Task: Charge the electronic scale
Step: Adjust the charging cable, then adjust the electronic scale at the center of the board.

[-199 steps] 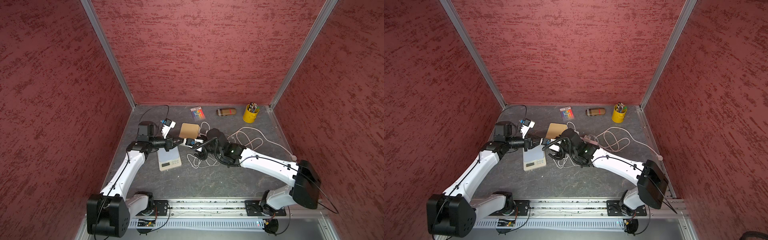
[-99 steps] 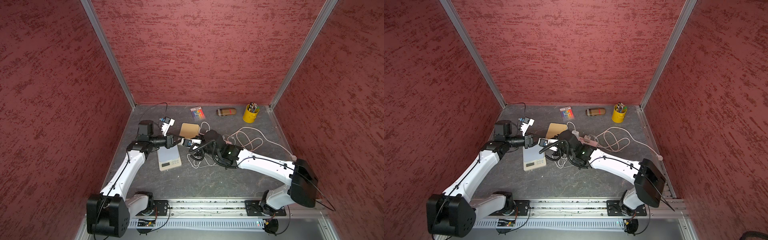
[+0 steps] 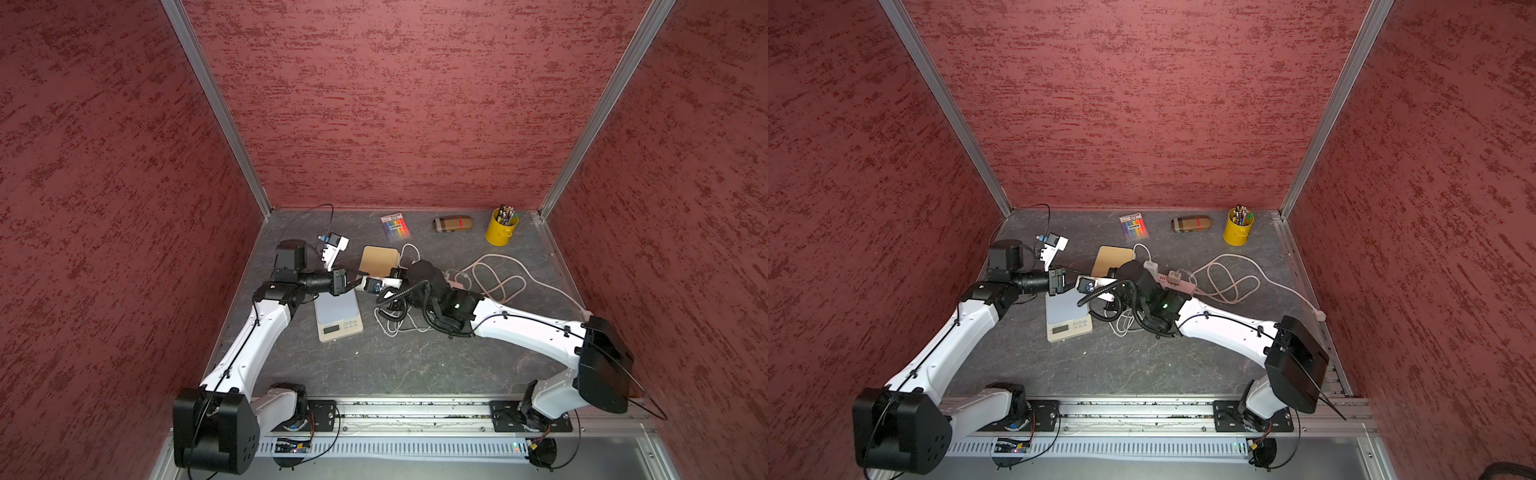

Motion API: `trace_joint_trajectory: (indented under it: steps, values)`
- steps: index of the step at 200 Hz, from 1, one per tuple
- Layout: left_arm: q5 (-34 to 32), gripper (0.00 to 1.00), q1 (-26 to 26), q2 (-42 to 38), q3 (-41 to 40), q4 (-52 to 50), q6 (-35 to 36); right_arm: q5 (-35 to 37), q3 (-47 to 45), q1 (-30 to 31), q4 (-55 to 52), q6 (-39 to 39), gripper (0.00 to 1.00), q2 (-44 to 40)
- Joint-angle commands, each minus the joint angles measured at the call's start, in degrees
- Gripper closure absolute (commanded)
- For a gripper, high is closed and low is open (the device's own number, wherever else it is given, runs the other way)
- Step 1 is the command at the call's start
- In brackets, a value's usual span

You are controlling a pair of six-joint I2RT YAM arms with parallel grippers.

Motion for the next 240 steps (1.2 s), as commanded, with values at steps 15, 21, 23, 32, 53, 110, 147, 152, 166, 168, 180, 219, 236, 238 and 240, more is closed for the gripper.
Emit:
trace_joint_trajectory:
  steps: [15, 21, 23, 32, 53, 110, 147, 152, 166, 168, 180, 219, 236, 238, 240]
  values:
    - [2.4, 1.0, -0.3, 0.3, 1.9, 1.0, -0.6, 0.9, -0.3, 0.5, 3.7, -1.0, 0.94, 1.2]
    - [2.5, 1.0, -0.3, 0.3, 1.9, 1.0, -0.7, 1.0, -0.4, 0.5, 3.9, -1.2, 0.91, 1.3]
    - [2.5, 1.0, -0.3, 0.4, 1.9, 1.0, -0.8, 1.1, -0.4, 0.5, 3.9, -1.2, 0.9, 1.3]
    - [2.5, 1.0, -0.2, 0.5, 1.9, 1.1, -0.9, 1.3, -0.5, 0.5, 4.4, -1.3, 0.87, 1.4]
    - [2.6, 1.0, -0.3, 0.4, 2.0, 1.2, -1.3, 1.4, -0.5, 0.5, 5.1, -1.3, 0.95, 1.3]
    - [-1.7, 0.65, 2.3, -0.8, 1.9, -0.9, -1.1, -2.9, 4.3, 0.2, -5.9, -2.7, 1.0, 3.6]
    - [-13.6, 0.6, 11.9, -0.9, 0.8, -9.1, -7.3, -7.8, 12.5, -0.4, -26.1, -2.9, 1.0, 13.3]
    - [-15.8, 0.59, 12.6, -0.5, 0.9, -11.3, -7.3, -8.1, 12.8, -0.4, -27.3, -3.0, 1.0, 14.4]
    - [-22.4, 0.55, 14.1, 0.2, -0.2, -15.1, -7.7, -8.1, 12.8, -0.4, -29.0, -3.1, 1.0, 17.0]
    - [-23.3, 0.55, 14.2, 0.2, -0.6, -15.2, -8.1, -8.0, 13.0, -0.4, -29.4, -3.2, 1.0, 17.5]
    - [-29.0, 0.54, 14.8, 0.5, -3.2, -15.2, -10.9, -7.0, 14.1, -0.2, -31.2, -3.3, 1.0, 20.1]
    - [-33.0, 0.53, 17.5, 5.6, -10.2, -9.9, -16.5, -5.7, 15.7, 0.1, -31.1, -3.7, 1.0, 26.0]
    - [-32.6, 0.53, 18.0, 8.6, -11.2, -8.4, -16.8, -6.1, 16.0, 0.3, -29.8, -4.0, 1.0, 27.3]
    - [-32.6, 0.53, 18.1, 8.8, -11.3, -8.2, -16.7, -6.1, 16.2, 0.3, -29.8, -3.9, 1.0, 27.5]
    - [-32.5, 0.53, 18.0, 9.2, -11.3, -8.1, -16.6, -6.2, 16.3, 0.3, -29.7, -4.0, 1.0, 27.6]
